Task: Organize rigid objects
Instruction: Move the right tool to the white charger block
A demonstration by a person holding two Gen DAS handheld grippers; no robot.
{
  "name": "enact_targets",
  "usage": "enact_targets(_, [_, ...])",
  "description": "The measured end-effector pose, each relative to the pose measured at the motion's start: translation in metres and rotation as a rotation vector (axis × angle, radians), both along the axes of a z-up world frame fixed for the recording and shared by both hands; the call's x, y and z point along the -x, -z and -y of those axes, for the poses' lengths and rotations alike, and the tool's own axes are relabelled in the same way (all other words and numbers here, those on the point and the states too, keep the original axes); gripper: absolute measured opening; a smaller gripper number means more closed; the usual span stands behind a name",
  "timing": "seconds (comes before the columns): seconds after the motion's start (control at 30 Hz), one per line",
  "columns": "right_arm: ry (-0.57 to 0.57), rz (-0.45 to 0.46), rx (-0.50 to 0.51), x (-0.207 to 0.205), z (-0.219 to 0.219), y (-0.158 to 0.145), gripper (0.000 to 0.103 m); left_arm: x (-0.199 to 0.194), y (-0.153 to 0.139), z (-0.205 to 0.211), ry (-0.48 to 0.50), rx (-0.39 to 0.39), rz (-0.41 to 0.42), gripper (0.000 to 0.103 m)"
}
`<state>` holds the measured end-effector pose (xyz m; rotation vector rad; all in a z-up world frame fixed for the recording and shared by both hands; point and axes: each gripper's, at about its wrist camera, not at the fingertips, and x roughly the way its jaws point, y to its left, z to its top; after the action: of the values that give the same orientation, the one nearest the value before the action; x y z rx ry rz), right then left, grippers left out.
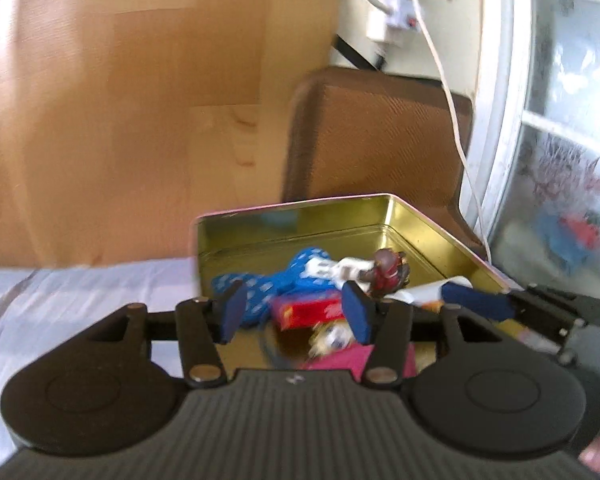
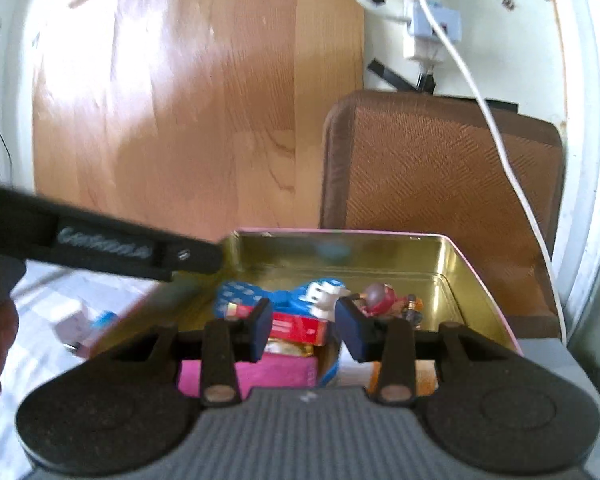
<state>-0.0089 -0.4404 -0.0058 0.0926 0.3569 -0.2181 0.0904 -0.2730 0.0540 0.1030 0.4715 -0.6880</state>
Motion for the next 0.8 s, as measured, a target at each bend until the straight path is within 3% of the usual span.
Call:
enact_targets(0.17, [-0.111,0.059,-0.042,0.016,-0.037,-0.011,0.038,0.020,0.023,-0.109,-0.153,0.057,-0.015,0.057])
enact_targets(0.27, [-0.265,0.013,-0.056,-0.001,-0.079,-0.008,0.039,0.023,0.050,-0.171,-0.338,0.012,-0.021,0.059])
enact_targets(0.37, [-0.348,-0.053,0.015,-0.031,-0.128,0.005,0.048,0.019,0.075,-0.206,-0.434,-0.041,-0.060,0.059])
enact_targets(0.47, [-0.386,-0.120,0.070,-0.078,-0.166,0.022,0.049,0.017,0.090,-0.227,-0.473,-0.018,-0.087,0.060])
enact_targets(0.53, [-0.359,-0.144,0.133,-0.101,-0.186,0.031,0.059,0.014,0.105,-0.233,-0.496,-0.015,-0.117,0.061])
enact_targets(0.6, [-0.335,-0.178,0.160,-0.134,-0.193,0.039,0.062,0.016,0.102,-0.238,-0.483,0.046,-0.081,0.067])
enact_targets(0.7, [-0.321,-0.256,0.192,-0.168,-0.196,0.055,0.070,0.012,0.106,-0.237,-0.462,0.054,-0.099,0.068])
enact_targets(0.73, [-0.341,-0.271,0.192,-0.171,-0.197,0.059,0.055,0.010,0.107,-0.237,-0.455,0.061,-0.108,0.068])
enact_targets(0.8, [-0.346,-0.277,0.211,-0.165,-0.204,0.060,0.049,0.008,0.108,-0.245,-0.452,0.090,-0.132,0.068])
